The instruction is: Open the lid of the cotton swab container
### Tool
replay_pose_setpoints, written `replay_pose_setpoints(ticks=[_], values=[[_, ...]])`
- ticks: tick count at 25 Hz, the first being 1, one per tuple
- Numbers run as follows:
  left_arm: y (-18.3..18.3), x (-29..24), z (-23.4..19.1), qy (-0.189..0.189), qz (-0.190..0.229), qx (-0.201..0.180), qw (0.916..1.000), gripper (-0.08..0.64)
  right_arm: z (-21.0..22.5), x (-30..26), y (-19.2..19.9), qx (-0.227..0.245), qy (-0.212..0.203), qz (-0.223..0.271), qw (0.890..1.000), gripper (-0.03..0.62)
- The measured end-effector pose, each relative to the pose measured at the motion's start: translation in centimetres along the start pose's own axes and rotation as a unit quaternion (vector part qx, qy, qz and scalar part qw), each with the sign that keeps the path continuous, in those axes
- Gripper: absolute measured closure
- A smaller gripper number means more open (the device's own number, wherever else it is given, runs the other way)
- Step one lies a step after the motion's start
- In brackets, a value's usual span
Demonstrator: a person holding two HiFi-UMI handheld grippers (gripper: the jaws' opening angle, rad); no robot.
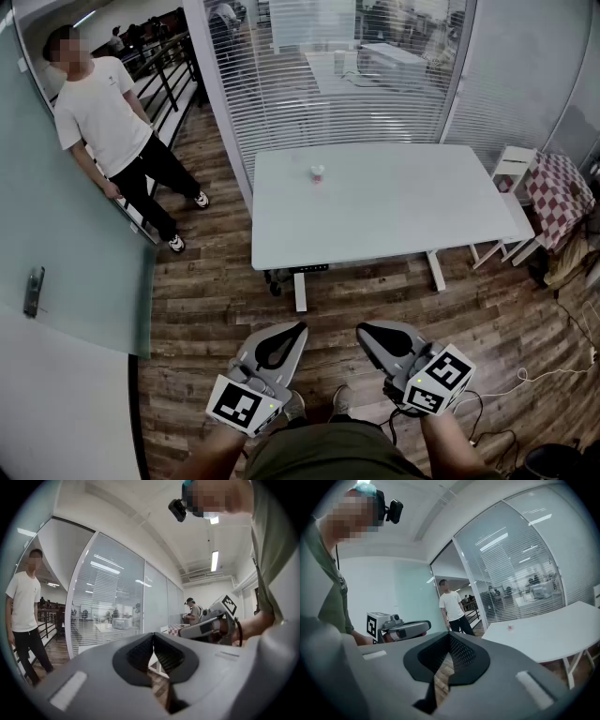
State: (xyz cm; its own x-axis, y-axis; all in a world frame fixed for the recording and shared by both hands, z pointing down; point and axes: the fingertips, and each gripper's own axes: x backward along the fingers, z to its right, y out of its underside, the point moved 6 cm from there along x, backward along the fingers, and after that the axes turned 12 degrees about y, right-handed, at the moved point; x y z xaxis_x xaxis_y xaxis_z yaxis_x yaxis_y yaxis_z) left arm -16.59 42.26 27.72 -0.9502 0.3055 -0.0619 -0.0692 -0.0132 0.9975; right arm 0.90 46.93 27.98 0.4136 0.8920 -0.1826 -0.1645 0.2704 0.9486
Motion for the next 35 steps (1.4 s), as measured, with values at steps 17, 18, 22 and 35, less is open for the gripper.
replay_pose_setpoints(ticks=[17,18,22,35], values=[[1.3,-3.0,2.0,-0.013,-0.014,0.007,0.9998,0.551,3.5,1.6,0.9,-0.011,-0.003,0.000,1.000,0.583],[1.3,-3.3,2.2,-0.015,-0.014,0.006,0.9998,0.551,3.9,1.8,0.9,-0.012,-0.005,0.000,1.000,0.583],[1.2,-4.6,2.9,-0.020,-0.016,0.004,0.9997,0.551,5.2,2.5,1.0,-0.017,-0.014,-0.003,1.000,0.583],[1.8,-7.0,3.0,-0.028,-0.018,0.008,0.9994,0.551,7.8,2.6,1.2,-0.019,-0.023,-0.011,0.999,0.583]])
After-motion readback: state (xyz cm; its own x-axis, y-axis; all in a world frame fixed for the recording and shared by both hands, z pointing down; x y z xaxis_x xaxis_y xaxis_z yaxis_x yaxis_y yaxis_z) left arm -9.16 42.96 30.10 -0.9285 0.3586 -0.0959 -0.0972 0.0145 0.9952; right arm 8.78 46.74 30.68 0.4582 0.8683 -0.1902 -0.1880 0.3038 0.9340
